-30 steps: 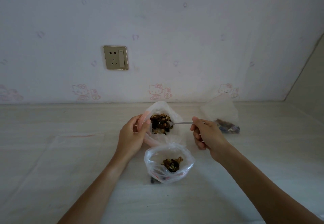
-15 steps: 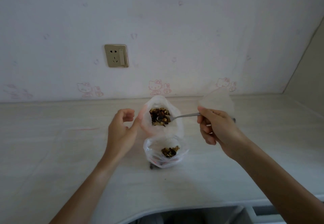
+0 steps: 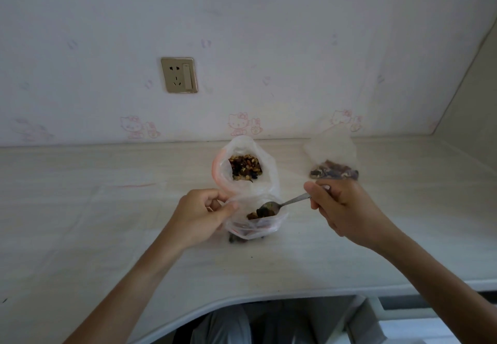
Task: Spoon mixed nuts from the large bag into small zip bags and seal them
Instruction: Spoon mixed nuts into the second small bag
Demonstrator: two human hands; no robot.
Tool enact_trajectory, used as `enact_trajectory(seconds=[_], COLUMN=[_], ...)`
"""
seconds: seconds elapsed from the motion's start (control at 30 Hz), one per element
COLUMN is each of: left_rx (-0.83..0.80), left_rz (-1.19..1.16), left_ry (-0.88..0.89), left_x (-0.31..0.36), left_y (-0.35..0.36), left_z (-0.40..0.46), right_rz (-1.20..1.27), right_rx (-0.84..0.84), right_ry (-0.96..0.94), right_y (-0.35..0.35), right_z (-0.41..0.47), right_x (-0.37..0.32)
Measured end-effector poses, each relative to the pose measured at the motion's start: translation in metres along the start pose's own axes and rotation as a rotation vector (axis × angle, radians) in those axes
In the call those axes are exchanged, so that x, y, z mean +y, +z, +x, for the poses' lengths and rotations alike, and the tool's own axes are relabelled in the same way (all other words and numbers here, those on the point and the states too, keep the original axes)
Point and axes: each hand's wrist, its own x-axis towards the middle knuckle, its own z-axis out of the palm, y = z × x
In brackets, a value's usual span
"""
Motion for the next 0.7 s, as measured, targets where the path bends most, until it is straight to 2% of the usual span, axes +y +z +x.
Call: enact_trajectory(seconds=[0.2,0.37,0.47,0.7], left_rx=[-0.097,-0.132,-0.104,-0.047], left_rz=[-0.207,-0.165,-0.131,-0.024], left_ry=[-0.056,-0.076,-0.049,0.038], left_x=[0.006,0.001,-0.002,-0.006], left_y=[-0.012,-0.024,-0.02,-0.014], left_z=[0.006,0.018,0.018,0.011], right_rz=[-0.608,-0.731,-0.585,0.266], right_rx=[-0.053,-0.027,-0.012,0.097], right_ry=[-0.473,-0.619,-0.51,-0.014], right_y=[-0.013,-0.017,-0.016,-0.001], right_z=[-0.011,-0.015,-0.012,0.001], right_x=[-0.011,-0.016,-0.015,0.001])
